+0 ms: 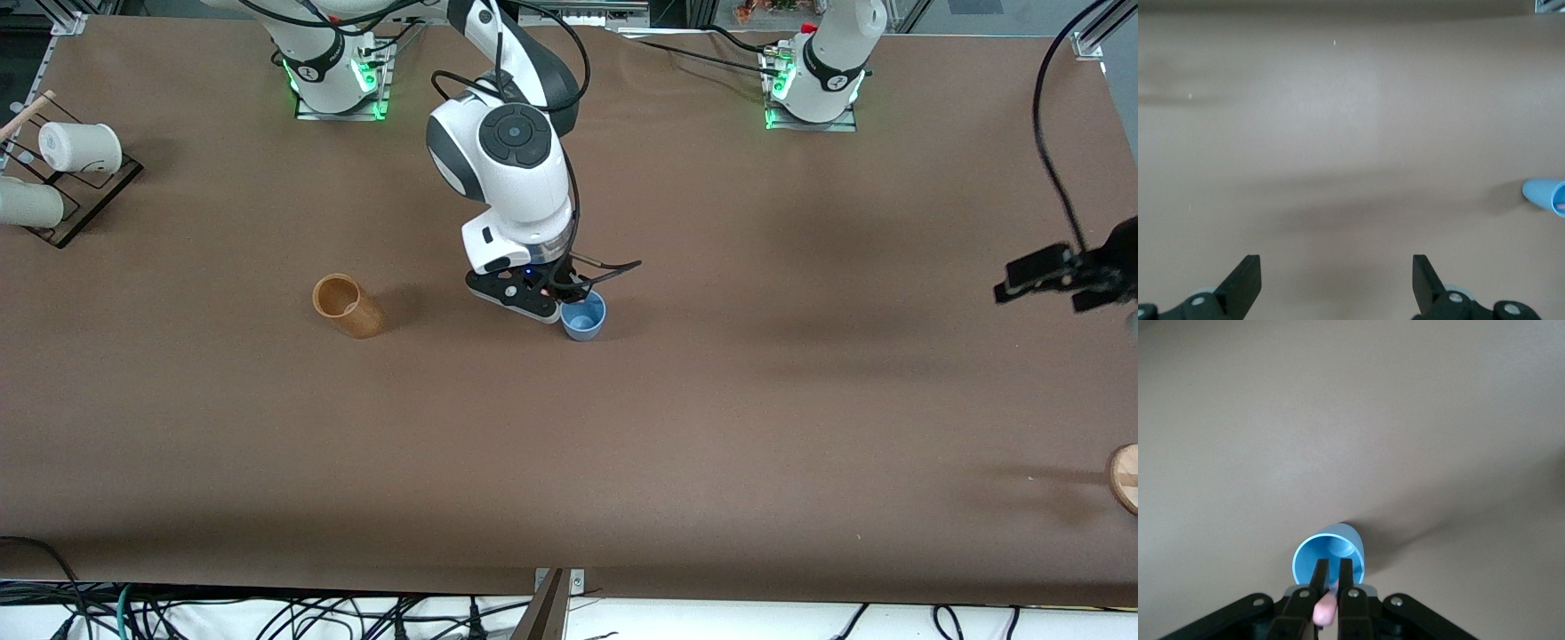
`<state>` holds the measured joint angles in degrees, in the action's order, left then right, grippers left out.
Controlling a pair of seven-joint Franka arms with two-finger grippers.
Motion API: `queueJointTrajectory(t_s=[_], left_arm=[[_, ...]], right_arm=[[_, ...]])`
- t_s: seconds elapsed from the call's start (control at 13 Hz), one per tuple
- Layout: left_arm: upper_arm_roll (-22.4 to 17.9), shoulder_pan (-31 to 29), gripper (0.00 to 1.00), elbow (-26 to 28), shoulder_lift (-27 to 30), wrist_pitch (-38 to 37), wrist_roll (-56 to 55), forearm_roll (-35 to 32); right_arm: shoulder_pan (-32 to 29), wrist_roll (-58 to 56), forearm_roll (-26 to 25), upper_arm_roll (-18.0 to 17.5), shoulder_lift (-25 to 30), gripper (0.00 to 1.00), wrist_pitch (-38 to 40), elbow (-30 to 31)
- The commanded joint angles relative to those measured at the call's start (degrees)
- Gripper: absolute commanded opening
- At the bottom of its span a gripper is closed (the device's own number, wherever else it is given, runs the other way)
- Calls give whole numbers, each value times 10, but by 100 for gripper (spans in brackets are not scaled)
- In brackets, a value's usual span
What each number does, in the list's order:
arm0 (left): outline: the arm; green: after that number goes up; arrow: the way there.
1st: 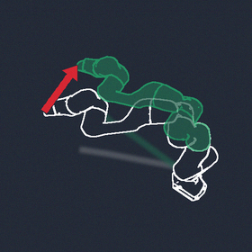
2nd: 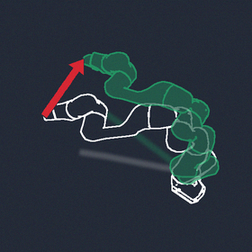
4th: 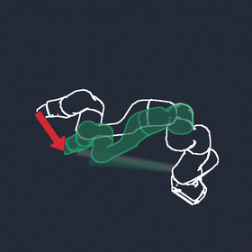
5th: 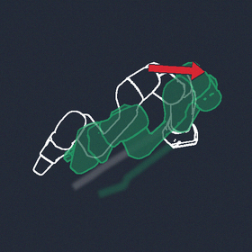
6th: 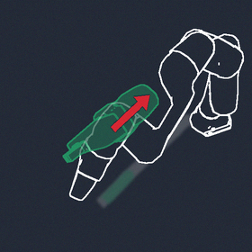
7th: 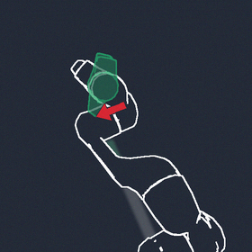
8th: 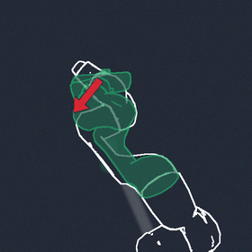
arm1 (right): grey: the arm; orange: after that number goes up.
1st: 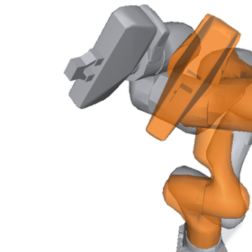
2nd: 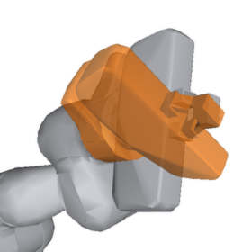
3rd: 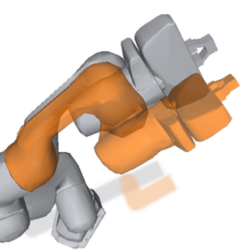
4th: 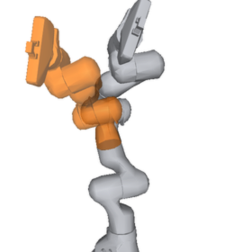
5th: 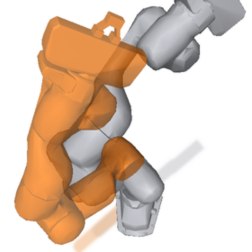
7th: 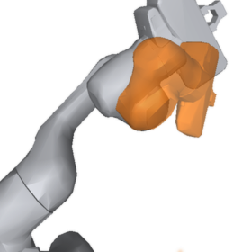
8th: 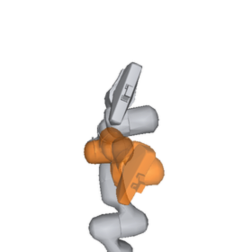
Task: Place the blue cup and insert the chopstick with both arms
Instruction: 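Lower the chopstick into the blue cup with the right gripper while the left gripper withdraws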
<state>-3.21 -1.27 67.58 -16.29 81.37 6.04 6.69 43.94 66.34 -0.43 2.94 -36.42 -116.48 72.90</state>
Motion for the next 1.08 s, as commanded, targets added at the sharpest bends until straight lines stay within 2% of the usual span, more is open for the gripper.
queueJointTrajectory(t_s=[0.0, 0.08, 0.15, 0.23, 0.31, 0.38, 0.69, 1.0], left_arm=[[7, 0, 100, 157, 106, 12, 10, -26], [8, 5, 100, 173, 124, 5, 17, -26], [10, 7, 100, 176, 131, -5, 17, -27], [13, 8, 100, 173, 131, -3, 19, -35], [19, 12, 100, 172, 134, -3, 29, -74], [36, 10, 100, 171, 135, -3, 56, -99], [64, -7, 100, 173, 137, 0, 75, -102], [94, -37, 100, 177, 133, 6, 76, -97]], right_arm=[[8, 38, -7, 3, -22, 27, -4, -14], [13, 43, -8, 3, -23, 53, -10, -14], [13, 43, -8, 3, -23, 72, -10, -14], [13, 40, -8, 5, -22, 83, -10, -16], [13, 37, -9, 6, -20, 93, -9, -18], [13, 35, -9, 8, -16, 100, -3, -19], [7, 19, -9, 12, 10, 100, 54, -31], [-10, -132, -4, 41, 67, 100, 159, -38]])
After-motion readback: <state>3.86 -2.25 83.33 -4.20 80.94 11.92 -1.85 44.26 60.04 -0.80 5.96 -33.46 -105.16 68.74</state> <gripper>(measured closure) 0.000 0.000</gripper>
